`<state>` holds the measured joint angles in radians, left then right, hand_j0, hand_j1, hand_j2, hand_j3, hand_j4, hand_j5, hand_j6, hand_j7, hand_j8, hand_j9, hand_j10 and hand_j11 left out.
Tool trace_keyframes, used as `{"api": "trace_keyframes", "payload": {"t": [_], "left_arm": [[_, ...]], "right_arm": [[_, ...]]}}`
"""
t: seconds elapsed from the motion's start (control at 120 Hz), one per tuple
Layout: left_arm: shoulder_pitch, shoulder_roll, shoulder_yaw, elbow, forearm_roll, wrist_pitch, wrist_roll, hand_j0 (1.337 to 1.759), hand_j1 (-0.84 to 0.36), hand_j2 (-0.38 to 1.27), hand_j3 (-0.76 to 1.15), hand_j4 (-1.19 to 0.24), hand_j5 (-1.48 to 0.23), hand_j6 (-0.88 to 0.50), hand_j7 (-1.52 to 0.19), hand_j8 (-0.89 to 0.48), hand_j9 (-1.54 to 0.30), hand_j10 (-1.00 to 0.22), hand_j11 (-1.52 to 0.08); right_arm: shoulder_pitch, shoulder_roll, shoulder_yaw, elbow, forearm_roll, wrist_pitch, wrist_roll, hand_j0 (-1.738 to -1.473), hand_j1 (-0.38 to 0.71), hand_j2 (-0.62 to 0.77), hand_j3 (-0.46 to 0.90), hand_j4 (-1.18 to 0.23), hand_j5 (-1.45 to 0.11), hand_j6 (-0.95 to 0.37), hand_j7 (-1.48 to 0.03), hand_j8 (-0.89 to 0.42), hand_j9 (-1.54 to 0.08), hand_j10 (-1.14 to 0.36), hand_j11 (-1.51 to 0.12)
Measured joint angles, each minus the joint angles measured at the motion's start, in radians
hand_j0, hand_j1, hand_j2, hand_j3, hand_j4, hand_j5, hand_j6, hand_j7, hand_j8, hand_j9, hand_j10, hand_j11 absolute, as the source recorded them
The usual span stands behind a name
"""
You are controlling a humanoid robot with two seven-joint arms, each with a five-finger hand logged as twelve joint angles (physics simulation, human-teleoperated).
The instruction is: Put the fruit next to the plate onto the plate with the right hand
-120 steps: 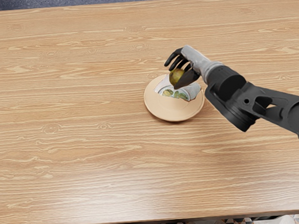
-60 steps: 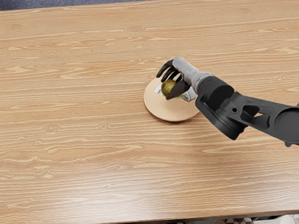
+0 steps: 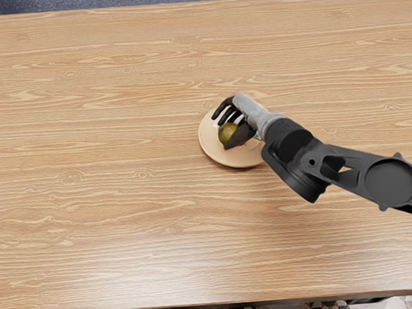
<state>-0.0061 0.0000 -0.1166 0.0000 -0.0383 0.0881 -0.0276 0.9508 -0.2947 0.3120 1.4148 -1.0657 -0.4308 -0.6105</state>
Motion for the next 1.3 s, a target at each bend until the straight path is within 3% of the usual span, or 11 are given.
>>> {"api": "trace_keyframes", "payload": {"t": [0.108,0.267,0.392,0.575,0.792,0.967,1.108,1.3], "left_arm": [[0.0,0.0,0.0,0.0,0.0,0.0,0.0,1.658,0.35,0.0,0.0,0.0,0.0,0.0,0.0,0.0,0.0,0.0,0.0],[0.0,0.0,0.0,0.0,0.0,0.0,0.0,1.658,0.35,0.0,0.0,0.0,0.0,0.0,0.0,0.0,0.0,0.0,0.0],[0.0,0.0,0.0,0.0,0.0,0.0,0.0,1.658,0.35,0.0,0.0,0.0,0.0,0.0,0.0,0.0,0.0,0.0,0.0],[0.0,0.0,0.0,0.0,0.0,0.0,0.0,1.658,0.35,0.0,0.0,0.0,0.0,0.0,0.0,0.0,0.0,0.0,0.0],[0.0,0.0,0.0,0.0,0.0,0.0,0.0,1.658,0.35,0.0,0.0,0.0,0.0,0.0,0.0,0.0,0.0,0.0,0.0],[-0.001,0.0,0.0,0.0,0.0,0.0,0.0,1.658,0.35,0.0,0.0,0.0,0.0,0.0,0.0,0.0,0.0,0.0,0.0],[-0.002,0.0,0.0,0.0,0.0,0.0,0.0,1.658,0.35,0.0,0.0,0.0,0.0,0.0,0.0,0.0,0.0,0.0,0.0],[0.001,0.0,0.0,0.0,0.0,-0.001,0.0,1.658,0.35,0.0,0.0,0.0,0.0,0.0,0.0,0.0,0.0,0.0,0.0]], "right_arm": [[-0.002,0.0,0.0,0.0,-0.002,-0.001,0.0,-1.658,0.2,0.09,0.0,-0.5,-0.66,-0.51,-0.66,-0.41,-0.66,-0.45,-0.66],[-0.002,-0.007,0.006,0.0,-0.003,-0.016,0.0,-1.658,-0.07,0.04,0.0,-0.25,-0.34,-0.26,-0.33,-0.21,-0.34,-0.23,-0.33],[0.005,-0.011,0.008,0.001,-0.002,-0.03,0.0,-1.658,-0.2,0.02,0.0,-0.14,-0.18,-0.14,-0.18,-0.12,-0.18,-0.12,-0.18],[0.024,-0.032,0.022,0.003,0.007,-0.022,0.0,-1.658,-0.29,0.01,0.0,-0.06,-0.07,-0.06,-0.07,-0.05,-0.07,-0.05,-0.07],[0.024,-0.14,0.118,0.055,0.082,0.084,0.0,-1.658,-0.33,0.0,0.0,-0.02,-0.03,-0.02,-0.03,-0.02,-0.03,-0.02,-0.03],[-0.001,-0.24,0.258,0.098,0.261,0.329,0.0,-1.658,-0.34,0.0,0.0,-0.01,-0.01,-0.01,-0.01,-0.01,-0.01,-0.01,-0.01],[-0.074,-0.332,0.41,0.106,0.436,0.602,0.0,-1.658,-0.35,0.0,0.0,-0.01,-0.01,-0.01,-0.01,0.0,-0.01,0.0,-0.01],[-0.107,-0.503,0.472,0.094,0.661,0.924,0.0,-1.658,-0.35,0.0,0.0,0.0,0.0,0.0,0.0,0.0,0.0,0.0,0.0]]}}
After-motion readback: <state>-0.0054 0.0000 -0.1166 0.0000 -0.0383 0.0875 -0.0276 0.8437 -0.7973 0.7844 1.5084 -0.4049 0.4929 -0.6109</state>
